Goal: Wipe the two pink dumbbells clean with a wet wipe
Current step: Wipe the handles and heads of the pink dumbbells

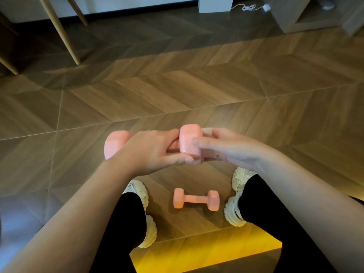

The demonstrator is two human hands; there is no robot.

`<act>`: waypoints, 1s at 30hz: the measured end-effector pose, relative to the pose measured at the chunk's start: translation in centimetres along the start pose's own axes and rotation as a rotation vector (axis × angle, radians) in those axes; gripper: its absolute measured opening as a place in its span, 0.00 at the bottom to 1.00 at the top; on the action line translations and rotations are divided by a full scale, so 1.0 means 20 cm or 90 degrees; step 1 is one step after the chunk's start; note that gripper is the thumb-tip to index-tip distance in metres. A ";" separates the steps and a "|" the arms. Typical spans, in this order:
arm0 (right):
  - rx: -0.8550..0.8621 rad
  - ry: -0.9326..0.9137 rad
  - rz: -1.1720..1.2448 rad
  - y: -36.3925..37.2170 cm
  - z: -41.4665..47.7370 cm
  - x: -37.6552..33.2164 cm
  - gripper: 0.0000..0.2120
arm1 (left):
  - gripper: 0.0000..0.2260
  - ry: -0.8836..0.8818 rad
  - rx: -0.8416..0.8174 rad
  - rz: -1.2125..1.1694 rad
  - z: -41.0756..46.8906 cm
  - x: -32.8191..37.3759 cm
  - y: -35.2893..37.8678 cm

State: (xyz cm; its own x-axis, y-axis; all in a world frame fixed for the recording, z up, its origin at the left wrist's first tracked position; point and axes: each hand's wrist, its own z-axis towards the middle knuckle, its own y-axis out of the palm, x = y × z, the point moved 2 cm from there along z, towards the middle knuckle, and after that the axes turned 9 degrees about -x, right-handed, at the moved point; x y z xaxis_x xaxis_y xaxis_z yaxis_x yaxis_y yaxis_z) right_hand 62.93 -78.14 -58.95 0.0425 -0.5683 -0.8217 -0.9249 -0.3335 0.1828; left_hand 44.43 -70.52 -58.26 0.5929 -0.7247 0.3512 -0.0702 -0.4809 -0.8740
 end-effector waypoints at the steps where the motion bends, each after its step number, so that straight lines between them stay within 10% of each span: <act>1: 0.000 0.008 0.013 0.01 0.01 0.01 0.27 | 0.32 0.005 -0.007 0.008 0.00 0.00 0.00; 9: 0.108 0.034 0.172 0.00 0.05 0.09 0.32 | 0.21 -0.014 -0.029 0.032 0.01 0.01 0.01; 14: 0.171 0.028 0.279 -0.05 0.04 0.09 0.36 | 0.15 0.034 0.303 0.059 -0.04 0.05 -0.05; 21: 0.178 -0.083 0.296 -0.07 0.02 -0.02 0.33 | 0.26 -0.264 0.176 -0.645 -0.02 0.05 -0.02; 30: 0.092 -0.084 0.322 0.15 0.08 -0.02 0.27 | 0.08 -0.189 0.575 -1.474 0.06 0.01 -0.08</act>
State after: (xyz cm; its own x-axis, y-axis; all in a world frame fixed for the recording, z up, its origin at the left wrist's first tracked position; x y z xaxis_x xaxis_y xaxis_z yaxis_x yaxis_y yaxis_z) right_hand 59.62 -77.80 -58.99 -0.4606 -0.5293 -0.7125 -0.8604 0.0691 0.5049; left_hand 45.66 -69.32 -57.12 -0.7185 0.4519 0.5287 0.6673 0.2335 0.7073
